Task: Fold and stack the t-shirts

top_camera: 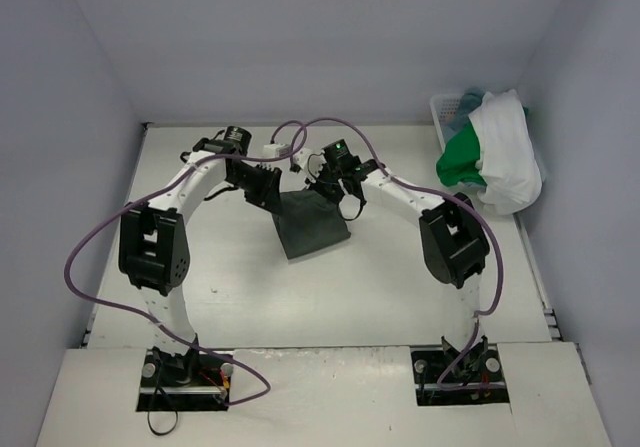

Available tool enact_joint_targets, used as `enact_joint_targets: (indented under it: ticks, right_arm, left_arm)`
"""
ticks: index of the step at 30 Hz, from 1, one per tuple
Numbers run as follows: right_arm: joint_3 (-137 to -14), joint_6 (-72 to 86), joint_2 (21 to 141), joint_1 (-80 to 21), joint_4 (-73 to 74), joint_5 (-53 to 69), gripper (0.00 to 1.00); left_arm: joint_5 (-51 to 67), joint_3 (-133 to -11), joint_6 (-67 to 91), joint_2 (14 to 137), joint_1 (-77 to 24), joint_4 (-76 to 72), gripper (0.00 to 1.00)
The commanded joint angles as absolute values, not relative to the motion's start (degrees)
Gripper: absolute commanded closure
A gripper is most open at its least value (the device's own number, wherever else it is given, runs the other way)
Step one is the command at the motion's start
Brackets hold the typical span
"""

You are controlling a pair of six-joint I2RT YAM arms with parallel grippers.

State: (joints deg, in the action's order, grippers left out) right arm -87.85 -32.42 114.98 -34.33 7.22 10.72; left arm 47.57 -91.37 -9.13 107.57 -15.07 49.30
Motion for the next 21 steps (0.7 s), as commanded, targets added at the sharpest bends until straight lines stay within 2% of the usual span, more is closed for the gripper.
enact_joint_targets:
  ticks: [1,13,21]
  right_arm:
    - [-88.59,-32.17,116.27,-33.31,6.42,19.68,1.00]
    - [-92.20,-31.99,121.72,-32.70,5.98,21.45,1.00]
    - [-93.07,-32.08,125.94,-32.61,4.66,11.00,1.00]
  left_arm:
    - [48.52,-91.59,-11.43,104.07,-15.64,48.70,1.00]
    - [47.72,-88.59,-11.69,101.25,-13.54,46.41,1.00]
    - [48.16,-88.16,-11.69,100.90,-13.54,46.06,1.00]
